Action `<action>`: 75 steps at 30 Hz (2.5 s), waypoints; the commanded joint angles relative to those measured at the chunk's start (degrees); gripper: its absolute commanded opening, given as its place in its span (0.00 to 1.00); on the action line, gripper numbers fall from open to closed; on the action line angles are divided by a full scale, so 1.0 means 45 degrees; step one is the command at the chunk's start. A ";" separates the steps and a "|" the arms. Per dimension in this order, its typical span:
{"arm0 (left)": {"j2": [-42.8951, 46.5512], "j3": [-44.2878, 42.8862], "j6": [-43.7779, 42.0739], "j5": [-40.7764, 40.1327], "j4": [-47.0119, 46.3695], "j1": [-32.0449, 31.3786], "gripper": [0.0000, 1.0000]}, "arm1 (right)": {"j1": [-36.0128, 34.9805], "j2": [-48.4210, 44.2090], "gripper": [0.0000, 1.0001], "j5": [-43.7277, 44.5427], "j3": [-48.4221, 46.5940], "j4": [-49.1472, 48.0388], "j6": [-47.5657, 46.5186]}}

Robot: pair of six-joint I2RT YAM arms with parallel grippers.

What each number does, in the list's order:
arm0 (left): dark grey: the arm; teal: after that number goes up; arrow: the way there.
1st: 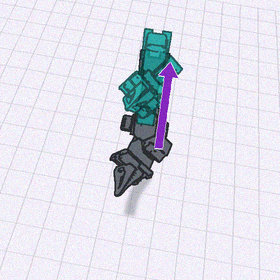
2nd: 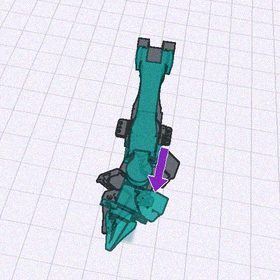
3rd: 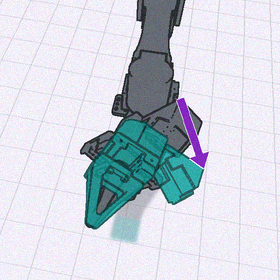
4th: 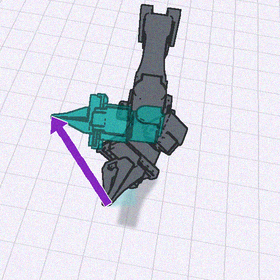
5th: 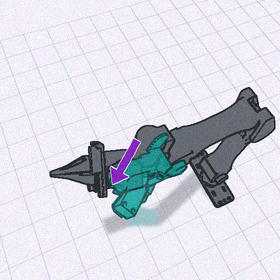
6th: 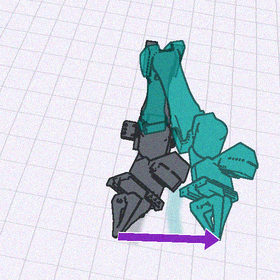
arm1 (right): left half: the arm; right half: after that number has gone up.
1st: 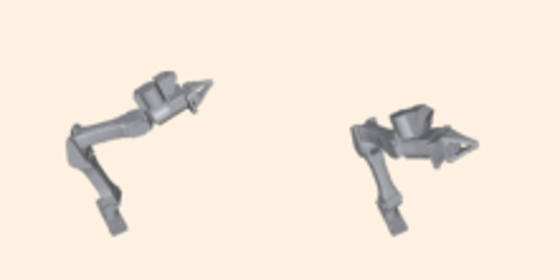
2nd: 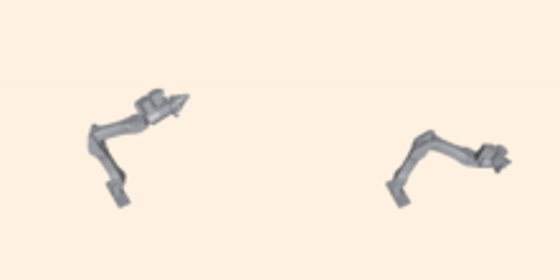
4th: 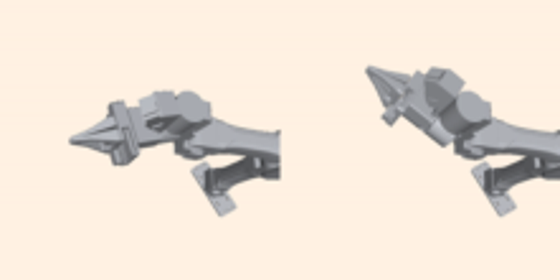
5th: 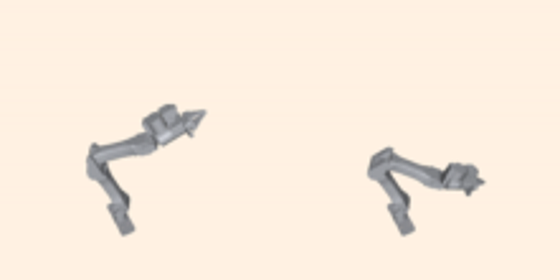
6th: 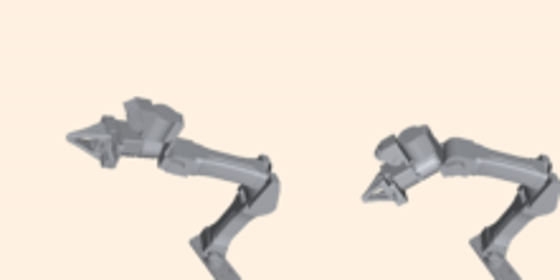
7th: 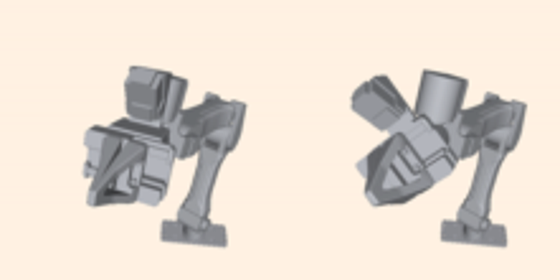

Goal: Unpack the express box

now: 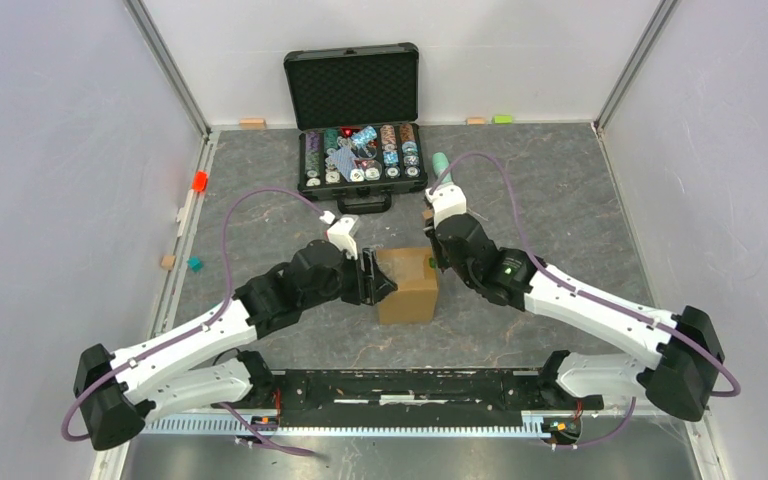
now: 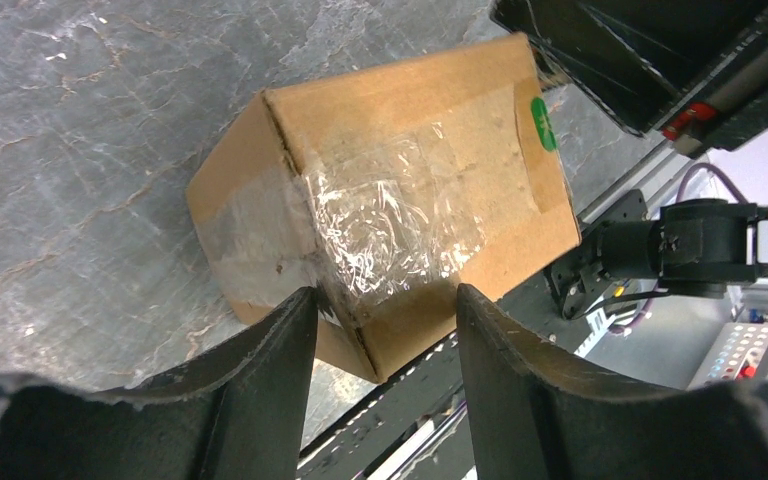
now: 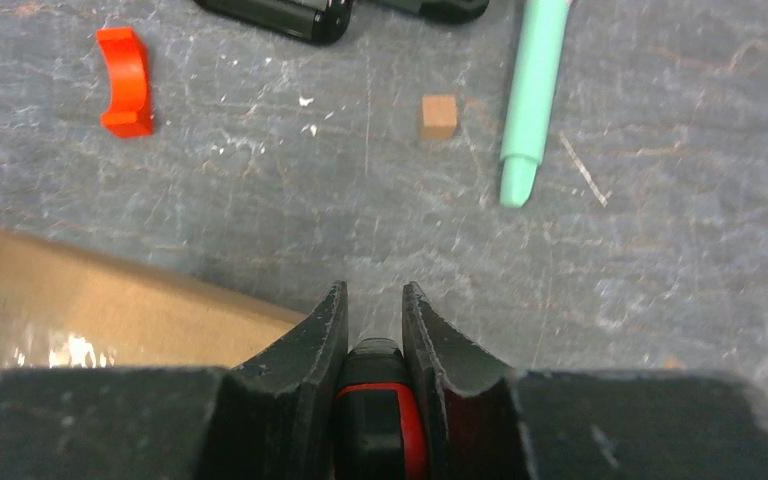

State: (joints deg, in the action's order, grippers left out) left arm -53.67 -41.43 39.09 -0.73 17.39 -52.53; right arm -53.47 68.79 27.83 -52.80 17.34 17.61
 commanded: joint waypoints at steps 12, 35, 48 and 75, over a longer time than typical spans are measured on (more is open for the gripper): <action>-0.0148 -0.0915 0.1309 -0.2549 0.1163 -0.1021 0.65 | 0.0360 0.2035 0.00 -0.2199 -0.2111 -0.2163 -0.3535; -0.2847 -0.4803 -0.4787 0.3604 0.3208 0.3803 0.86 | 0.0420 0.0645 0.00 0.0180 -0.5045 0.2028 -0.3193; -0.3703 -0.2808 -0.2572 0.5673 0.0591 0.4183 0.77 | 0.0060 -0.2663 0.00 -0.5791 -0.4351 0.0831 -0.1864; -0.2437 -0.1048 0.1460 0.2946 0.0065 0.2630 0.61 | -0.3775 -0.4295 0.00 -0.3148 0.1517 -0.6312 -0.3666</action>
State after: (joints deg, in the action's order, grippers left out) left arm -64.75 -46.89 43.92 14.04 16.12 -40.38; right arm -68.90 51.77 10.41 -47.68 -0.75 4.99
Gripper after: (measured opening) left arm 0.614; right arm 0.269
